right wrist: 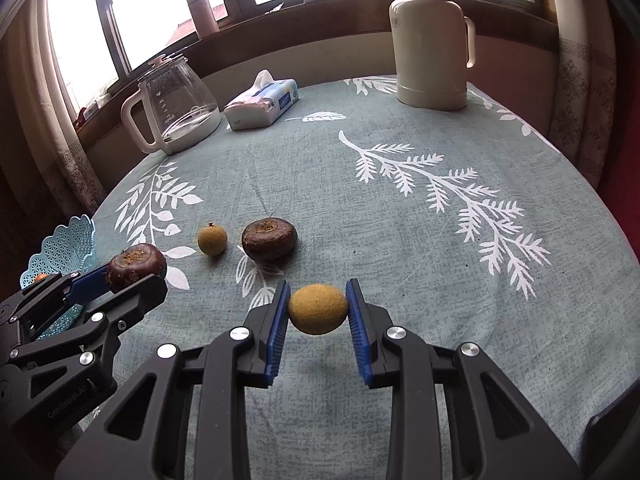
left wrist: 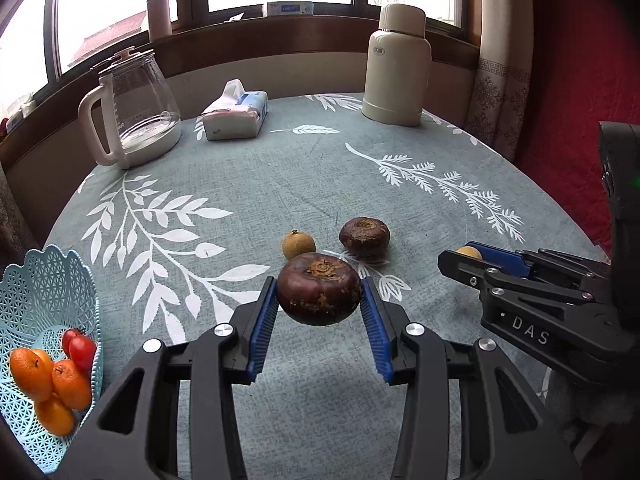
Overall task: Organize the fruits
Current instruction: 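Carry the brown fruit into the basket and open left tool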
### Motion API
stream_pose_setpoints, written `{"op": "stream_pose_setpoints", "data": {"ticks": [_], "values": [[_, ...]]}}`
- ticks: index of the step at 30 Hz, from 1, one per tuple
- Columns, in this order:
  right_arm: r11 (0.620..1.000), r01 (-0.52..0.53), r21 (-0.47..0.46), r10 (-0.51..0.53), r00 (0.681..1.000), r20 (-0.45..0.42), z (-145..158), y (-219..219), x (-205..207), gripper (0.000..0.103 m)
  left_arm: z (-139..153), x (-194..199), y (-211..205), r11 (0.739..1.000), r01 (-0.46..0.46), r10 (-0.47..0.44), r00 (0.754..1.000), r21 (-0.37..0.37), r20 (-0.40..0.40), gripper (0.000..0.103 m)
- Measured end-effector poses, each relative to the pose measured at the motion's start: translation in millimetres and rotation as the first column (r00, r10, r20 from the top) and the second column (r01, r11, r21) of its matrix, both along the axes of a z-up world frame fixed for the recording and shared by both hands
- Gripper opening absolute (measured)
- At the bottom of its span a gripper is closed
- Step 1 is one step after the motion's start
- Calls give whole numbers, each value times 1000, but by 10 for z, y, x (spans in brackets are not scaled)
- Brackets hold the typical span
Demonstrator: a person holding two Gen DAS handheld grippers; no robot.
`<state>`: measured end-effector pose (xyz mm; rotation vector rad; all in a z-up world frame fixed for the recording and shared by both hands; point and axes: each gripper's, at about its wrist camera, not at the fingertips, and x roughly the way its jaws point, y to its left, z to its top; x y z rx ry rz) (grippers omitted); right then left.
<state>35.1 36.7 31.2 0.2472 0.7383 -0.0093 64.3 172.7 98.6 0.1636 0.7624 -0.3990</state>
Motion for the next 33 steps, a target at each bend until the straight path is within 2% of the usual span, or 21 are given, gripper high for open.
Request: {"op": "stream_pose_setpoints", "data": {"ticks": [8, 17, 27, 33], "values": [[999, -38, 16, 38, 999, 30, 75, 104, -60, 29, 244, -139, 309, 999, -38, 39, 998, -20, 51, 43], [997, -79, 1, 78, 996, 53, 168, 273, -114, 29, 443, -207, 820, 990, -132, 136, 986, -48, 92, 43], [992, -112, -55, 116, 990, 83, 289, 483, -190, 29, 465, -303, 1390, 968, -242, 247, 964, -61, 101, 43], [989, -131, -67, 137, 987, 85, 310, 566, -212, 29, 420, -347, 1755, 945, -317, 324, 942, -78, 89, 43]]}}
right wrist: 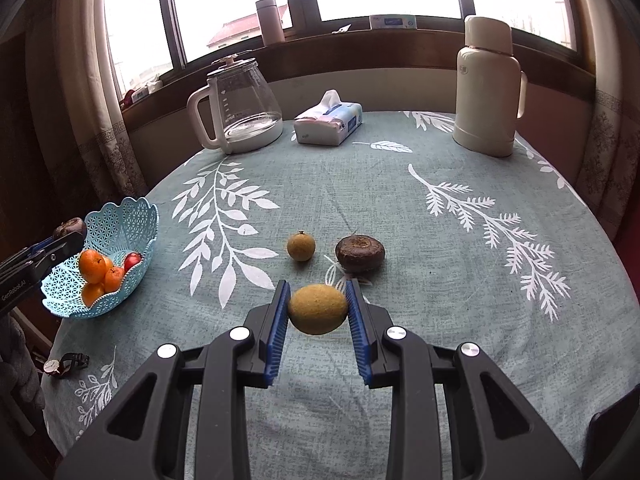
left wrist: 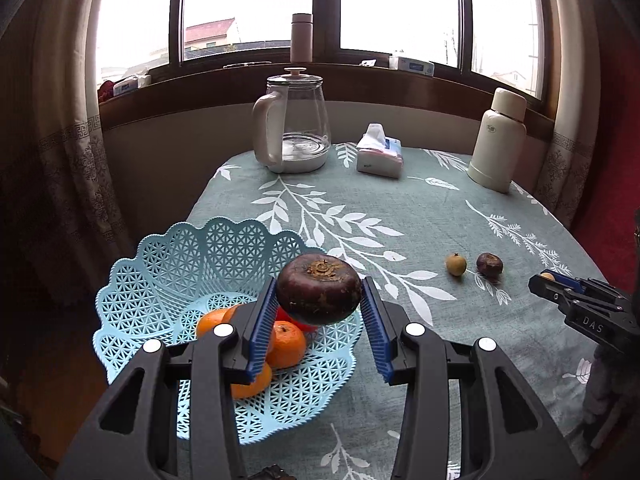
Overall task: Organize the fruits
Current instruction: 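Carry the brown fruit into the basket and open left tool, then carry the yellow fruit into the basket and open right tool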
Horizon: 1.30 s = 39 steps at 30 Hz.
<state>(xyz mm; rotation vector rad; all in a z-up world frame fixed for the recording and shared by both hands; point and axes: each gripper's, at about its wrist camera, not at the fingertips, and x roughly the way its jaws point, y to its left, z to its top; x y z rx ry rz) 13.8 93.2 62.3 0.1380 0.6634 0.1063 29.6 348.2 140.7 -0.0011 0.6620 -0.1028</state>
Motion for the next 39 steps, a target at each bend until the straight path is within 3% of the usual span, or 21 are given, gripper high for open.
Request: {"op": "stream_pose_setpoints", "data": {"ticks": [9, 19, 23, 26, 29, 39], "values": [[1000, -24, -6, 24, 1000, -12, -12, 103, 21, 29, -24, -65, 514, 992, -121, 121, 993, -28, 2, 43], [998, -59, 7, 59, 998, -23, 1, 200, 29, 29, -56, -100, 685, 986, -159, 159, 987, -55, -6, 44], [994, -97, 43, 99, 995, -30, 45, 263, 41, 29, -15, -140, 772, 980, -184, 185, 983, -75, 7, 57], [986, -147, 83, 150, 988, -32, 100, 341, 50, 29, 25, -181, 847, 974, -204, 206, 978, -97, 17, 60], [971, -198, 131, 205, 978, -38, 146, 441, 68, 29, 41, -220, 883, 971, -213, 216, 976, -111, 23, 69], [921, -336, 199, 351, 935, -46, 329, 943, 171, 29, 136, -318, 958, 964, -222, 233, 971, -149, 58, 80]]}}
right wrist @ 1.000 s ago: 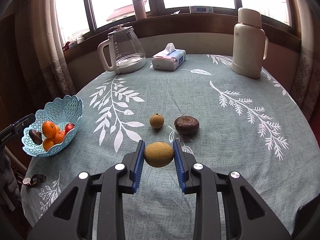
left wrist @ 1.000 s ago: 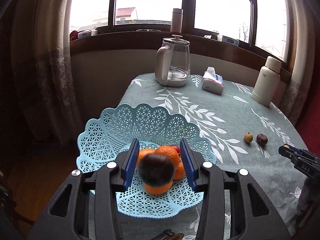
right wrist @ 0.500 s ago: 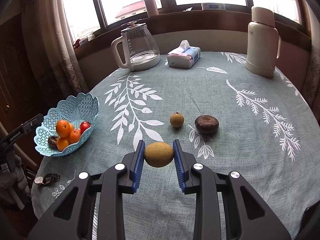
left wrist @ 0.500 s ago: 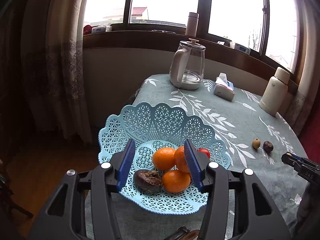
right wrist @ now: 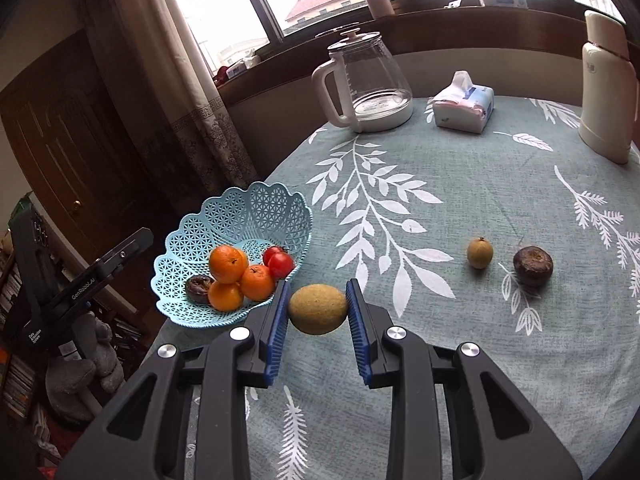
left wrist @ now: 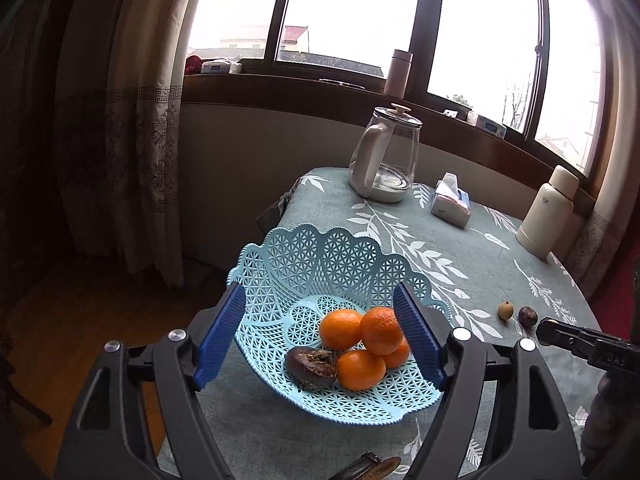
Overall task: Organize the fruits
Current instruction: 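Carry the yellow fruit into the basket and open right tool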
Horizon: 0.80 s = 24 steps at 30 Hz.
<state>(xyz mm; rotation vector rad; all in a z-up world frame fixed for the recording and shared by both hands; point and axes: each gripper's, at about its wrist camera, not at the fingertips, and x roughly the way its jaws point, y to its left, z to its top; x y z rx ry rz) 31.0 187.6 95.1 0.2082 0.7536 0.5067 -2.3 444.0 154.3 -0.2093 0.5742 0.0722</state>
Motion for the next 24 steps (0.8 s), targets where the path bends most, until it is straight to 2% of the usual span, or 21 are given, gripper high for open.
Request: {"op": "stream_pose_setpoints", "data": {"ticks": [6, 15, 19, 21, 24], "values": [[995, -98, 4, 98, 995, -7, 54, 490, 76, 29, 57, -48, 111, 999, -22, 23, 999, -32, 23, 82], [976, -218, -3, 217, 973, -75, -79, 1205, 230, 29, 34, -66, 149, 998, -13, 14, 1000, -56, 25, 83], [967, -253, 23, 254, 960, -116, -131, 1421, 302, 31, 31, -81, 168, 998, -9, 11, 1000, -63, 29, 83], [964, -263, 37, 266, 957, -120, -135, 1475, 300, 31, 30, -91, 191, 998, -16, 18, 999, -68, 33, 87], [962, -271, 36, 273, 956, -111, -138, 1496, 267, 31, 27, -100, 234, 997, -25, 28, 999, -77, 35, 87]]}}
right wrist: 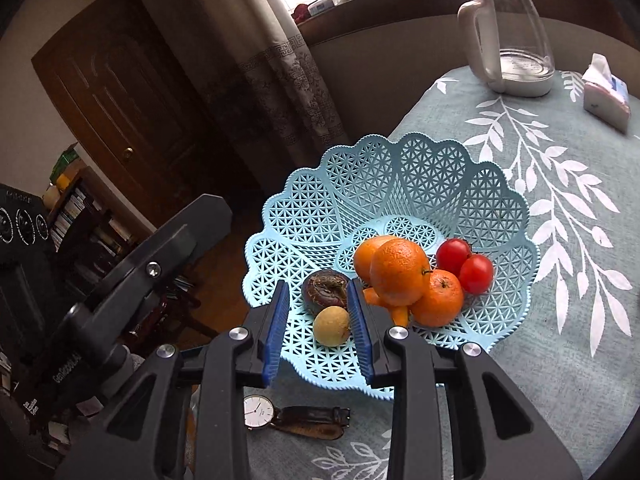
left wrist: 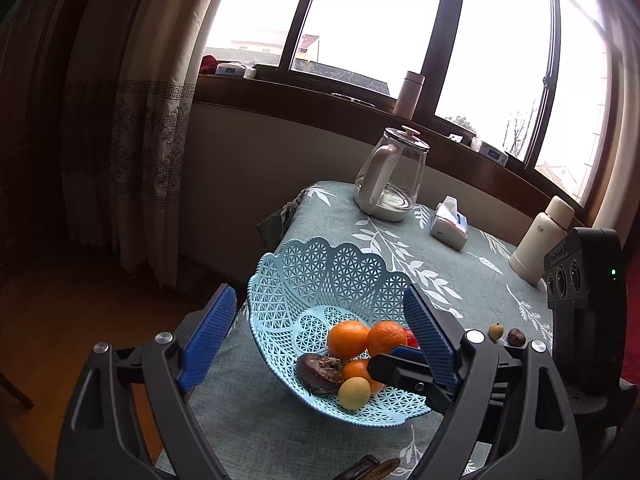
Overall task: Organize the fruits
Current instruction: 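Carry the yellow fruit into the basket and open right tool, then move both tools back toward the last yellow and brown fruits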
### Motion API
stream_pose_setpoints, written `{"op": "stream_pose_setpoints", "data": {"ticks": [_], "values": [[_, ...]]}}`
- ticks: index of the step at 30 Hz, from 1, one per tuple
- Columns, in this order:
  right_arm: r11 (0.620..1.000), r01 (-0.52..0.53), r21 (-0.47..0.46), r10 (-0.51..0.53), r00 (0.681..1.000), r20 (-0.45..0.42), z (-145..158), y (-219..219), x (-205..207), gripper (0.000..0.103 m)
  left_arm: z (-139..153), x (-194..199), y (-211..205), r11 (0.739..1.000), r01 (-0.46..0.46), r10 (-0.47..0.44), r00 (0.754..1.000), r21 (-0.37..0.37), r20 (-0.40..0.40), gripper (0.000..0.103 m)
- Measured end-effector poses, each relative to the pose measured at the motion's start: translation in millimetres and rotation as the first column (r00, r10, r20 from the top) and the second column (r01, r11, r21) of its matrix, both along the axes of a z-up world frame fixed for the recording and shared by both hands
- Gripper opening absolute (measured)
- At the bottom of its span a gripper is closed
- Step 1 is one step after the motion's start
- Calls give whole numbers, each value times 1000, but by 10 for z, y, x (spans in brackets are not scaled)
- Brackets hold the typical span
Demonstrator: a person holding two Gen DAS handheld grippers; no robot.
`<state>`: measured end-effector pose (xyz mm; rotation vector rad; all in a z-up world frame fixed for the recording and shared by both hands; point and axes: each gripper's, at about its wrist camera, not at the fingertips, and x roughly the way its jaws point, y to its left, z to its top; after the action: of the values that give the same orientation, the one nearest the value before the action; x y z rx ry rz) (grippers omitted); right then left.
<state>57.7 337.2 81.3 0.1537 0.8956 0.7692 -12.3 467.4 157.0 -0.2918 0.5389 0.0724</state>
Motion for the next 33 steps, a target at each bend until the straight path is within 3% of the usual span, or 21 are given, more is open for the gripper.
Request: {"op": "stream_pose_setpoints", "data": {"ticks": [6, 16, 33], "values": [[999, 49, 12, -49, 999, 1, -33, -176, -30, 31, -4, -7, -2, 1000, 3, -3, 1000, 11, 0, 87], [984, 169, -49, -164, 982, 99, -77, -461, -98, 31, -20, 17, -136, 998, 14, -13, 1000, 59, -8, 92], [950, 305, -64, -295, 947, 125, -170, -872, -57, 31, -79, 84, -415, 992, 85, -81, 996, 93, -42, 97]]}}
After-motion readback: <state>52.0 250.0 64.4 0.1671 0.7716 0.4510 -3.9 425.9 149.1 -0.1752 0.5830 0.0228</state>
